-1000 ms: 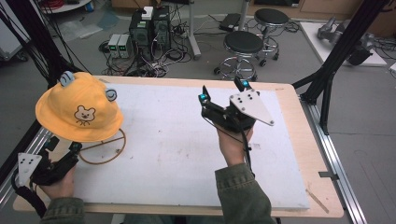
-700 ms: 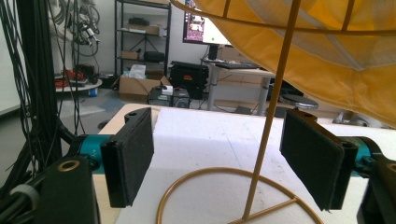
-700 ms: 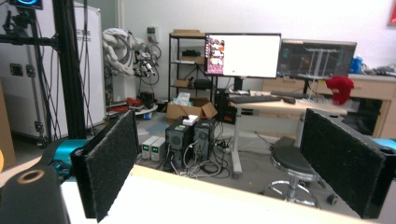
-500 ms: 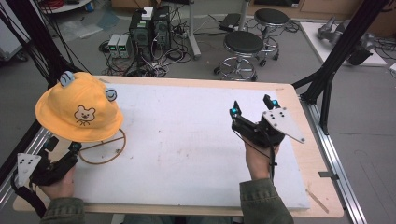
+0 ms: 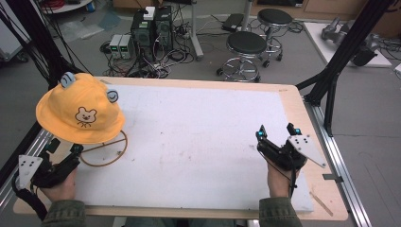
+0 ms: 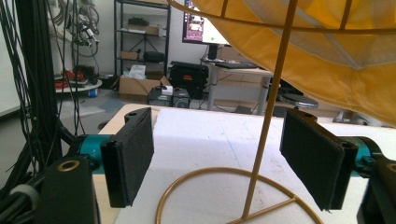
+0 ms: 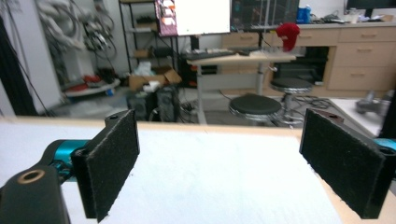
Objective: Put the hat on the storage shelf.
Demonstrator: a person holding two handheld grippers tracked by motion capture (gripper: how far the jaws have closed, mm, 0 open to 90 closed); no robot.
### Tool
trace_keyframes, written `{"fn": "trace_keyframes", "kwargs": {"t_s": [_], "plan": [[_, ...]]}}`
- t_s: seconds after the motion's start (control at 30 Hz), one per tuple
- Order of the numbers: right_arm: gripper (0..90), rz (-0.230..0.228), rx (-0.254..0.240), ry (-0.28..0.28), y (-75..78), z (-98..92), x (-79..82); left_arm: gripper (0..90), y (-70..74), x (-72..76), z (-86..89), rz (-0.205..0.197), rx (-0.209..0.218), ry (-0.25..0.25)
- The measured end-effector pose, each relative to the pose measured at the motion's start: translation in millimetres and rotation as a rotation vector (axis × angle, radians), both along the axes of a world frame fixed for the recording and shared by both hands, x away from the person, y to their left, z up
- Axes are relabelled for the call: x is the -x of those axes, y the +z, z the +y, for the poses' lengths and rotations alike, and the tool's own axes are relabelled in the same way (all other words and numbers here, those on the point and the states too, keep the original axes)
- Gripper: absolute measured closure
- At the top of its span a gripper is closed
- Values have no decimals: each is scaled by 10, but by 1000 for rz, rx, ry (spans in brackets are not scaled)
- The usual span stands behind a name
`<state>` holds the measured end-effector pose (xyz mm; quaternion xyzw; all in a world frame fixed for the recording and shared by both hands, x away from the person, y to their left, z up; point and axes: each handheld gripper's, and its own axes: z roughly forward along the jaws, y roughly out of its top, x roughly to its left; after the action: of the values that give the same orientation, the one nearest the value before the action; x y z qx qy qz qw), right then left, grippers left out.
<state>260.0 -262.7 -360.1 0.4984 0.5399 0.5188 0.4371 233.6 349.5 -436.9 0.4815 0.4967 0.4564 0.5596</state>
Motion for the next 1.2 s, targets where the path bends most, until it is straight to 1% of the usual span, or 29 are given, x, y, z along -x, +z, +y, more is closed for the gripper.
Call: {"fn": "trace_keyframes", "kwargs": {"t_s": [0.07, 0.17, 0.23, 0.4, 0.57, 0.73, 0.83, 0.97, 1.03, 1.1, 1.2], "plan": [[107, 20, 26, -10, -93, -26, 31, 262, 0, 1, -1, 0, 0, 0], [108, 24, 48, -17, -178, -58, 65, 262, 0, 3, -3, 1, 2, -1], [107, 30, 52, -21, -210, -77, 79, 262, 0, 3, -3, 1, 1, -1], [107, 39, 38, -33, -288, -122, 101, 262, -1, 11, -3, 1, 5, 0], [108, 54, 39, -35, -380, -157, 117, 262, -2, 12, -5, 1, 5, -1], [107, 74, 21, -37, -478, -192, 139, 262, -1, 21, -6, -1, 7, -1], [108, 82, 19, -48, -527, -213, 138, 262, 1, 24, -6, -2, 13, 0], [107, 89, 29, -51, -567, -199, 135, 262, 1, 26, -8, -3, 16, -2], [107, 89, 27, -49, -573, -186, 134, 262, 1, 23, -11, -1, 14, -7], [107, 85, 40, -45, -577, -172, 132, 262, 4, 22, -17, 0, 11, -9], [107, 85, 44, -37, -583, -151, 137, 262, 9, 32, -25, -4, 13, -11]]}}
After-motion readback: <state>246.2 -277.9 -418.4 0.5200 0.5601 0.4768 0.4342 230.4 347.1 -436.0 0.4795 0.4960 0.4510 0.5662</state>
